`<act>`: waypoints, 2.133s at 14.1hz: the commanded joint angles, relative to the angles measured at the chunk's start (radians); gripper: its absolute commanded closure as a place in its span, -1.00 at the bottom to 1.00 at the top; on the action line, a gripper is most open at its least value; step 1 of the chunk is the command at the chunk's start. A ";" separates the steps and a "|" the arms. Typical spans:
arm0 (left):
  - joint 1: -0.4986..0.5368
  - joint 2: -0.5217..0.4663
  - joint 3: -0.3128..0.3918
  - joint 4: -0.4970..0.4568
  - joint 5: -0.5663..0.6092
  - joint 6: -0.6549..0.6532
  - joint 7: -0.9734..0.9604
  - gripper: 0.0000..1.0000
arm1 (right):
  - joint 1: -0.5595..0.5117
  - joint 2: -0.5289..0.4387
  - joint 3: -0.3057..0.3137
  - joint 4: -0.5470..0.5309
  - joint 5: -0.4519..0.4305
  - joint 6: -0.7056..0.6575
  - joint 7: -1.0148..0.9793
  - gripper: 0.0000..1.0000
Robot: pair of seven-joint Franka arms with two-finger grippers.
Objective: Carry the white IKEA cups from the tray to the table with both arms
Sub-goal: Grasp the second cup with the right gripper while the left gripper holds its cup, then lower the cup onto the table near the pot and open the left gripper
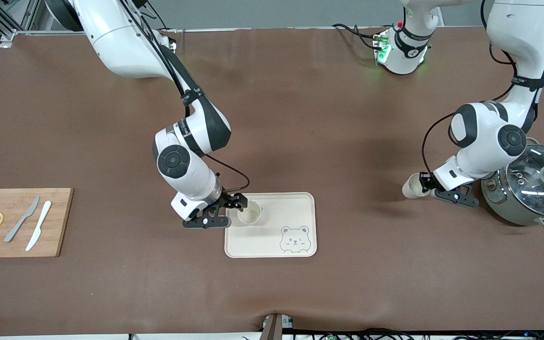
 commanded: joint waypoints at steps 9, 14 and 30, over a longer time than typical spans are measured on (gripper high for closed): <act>-0.005 0.053 -0.029 -0.006 -0.036 0.093 -0.006 1.00 | 0.030 0.088 -0.012 0.074 -0.025 0.009 0.018 -1.00; -0.005 0.051 -0.033 -0.014 -0.037 0.097 -0.006 1.00 | 0.030 0.103 -0.012 0.074 -0.032 0.012 0.018 -1.00; -0.011 0.028 -0.032 0.248 -0.027 -0.262 -0.083 -1.00 | 0.040 0.143 -0.012 0.074 -0.061 0.063 0.016 -0.78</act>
